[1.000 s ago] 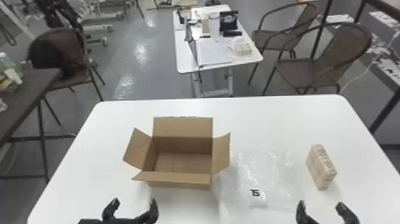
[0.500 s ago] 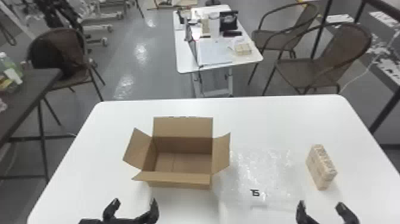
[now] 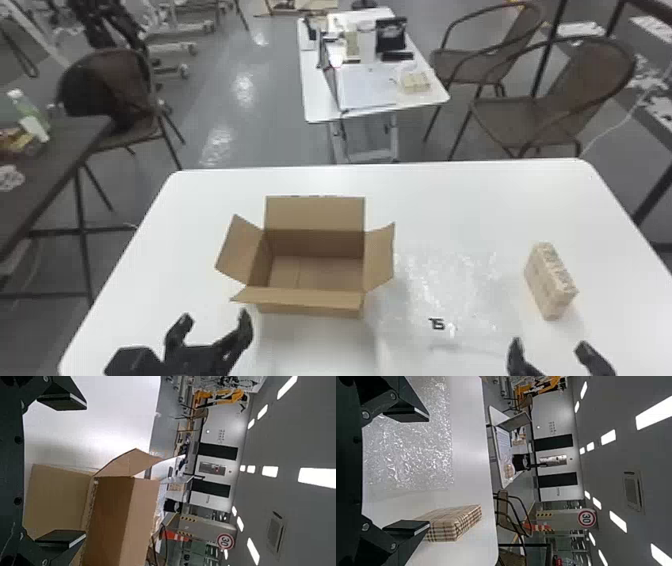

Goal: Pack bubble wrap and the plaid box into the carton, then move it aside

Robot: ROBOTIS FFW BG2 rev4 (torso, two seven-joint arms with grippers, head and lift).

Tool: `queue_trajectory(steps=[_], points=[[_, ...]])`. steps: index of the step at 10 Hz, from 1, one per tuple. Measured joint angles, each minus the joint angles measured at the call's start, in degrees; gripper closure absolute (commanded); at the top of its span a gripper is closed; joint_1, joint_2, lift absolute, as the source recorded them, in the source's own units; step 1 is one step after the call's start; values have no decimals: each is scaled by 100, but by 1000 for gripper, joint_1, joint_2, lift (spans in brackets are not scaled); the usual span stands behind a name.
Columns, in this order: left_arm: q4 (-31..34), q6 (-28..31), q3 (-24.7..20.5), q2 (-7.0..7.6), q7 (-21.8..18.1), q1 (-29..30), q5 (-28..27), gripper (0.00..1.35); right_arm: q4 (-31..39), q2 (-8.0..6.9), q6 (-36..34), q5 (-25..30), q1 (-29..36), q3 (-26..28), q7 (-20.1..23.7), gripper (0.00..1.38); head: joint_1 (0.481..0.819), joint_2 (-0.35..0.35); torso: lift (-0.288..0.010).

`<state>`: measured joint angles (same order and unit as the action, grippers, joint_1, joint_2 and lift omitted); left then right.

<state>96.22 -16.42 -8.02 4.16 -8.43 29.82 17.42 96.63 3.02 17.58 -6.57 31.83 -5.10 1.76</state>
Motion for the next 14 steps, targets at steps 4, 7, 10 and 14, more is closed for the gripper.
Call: queue_trajectory(steps=[4, 7, 10, 14], points=[[139, 1430, -730, -122, -1040, -988, 334, 188, -42, 4, 0, -19, -44, -18, 5, 328, 695, 191, -27], [-335, 2551, -1048, -127, -1776, -1755, 401, 205, -128, -3, 0, -41, -159, -91, 33, 328, 695, 183, -27], [-1003, 2740, -1061, 97, -1929, -2293, 446, 414, -208, -4, -22, -54, -286, -133, 127, 325, 695, 193, -27], [-1515, 2645, -1053, 198, -2159, -2517, 515, 1210, -224, -4, -68, -59, -326, -148, 141, 325, 695, 197, -27]])
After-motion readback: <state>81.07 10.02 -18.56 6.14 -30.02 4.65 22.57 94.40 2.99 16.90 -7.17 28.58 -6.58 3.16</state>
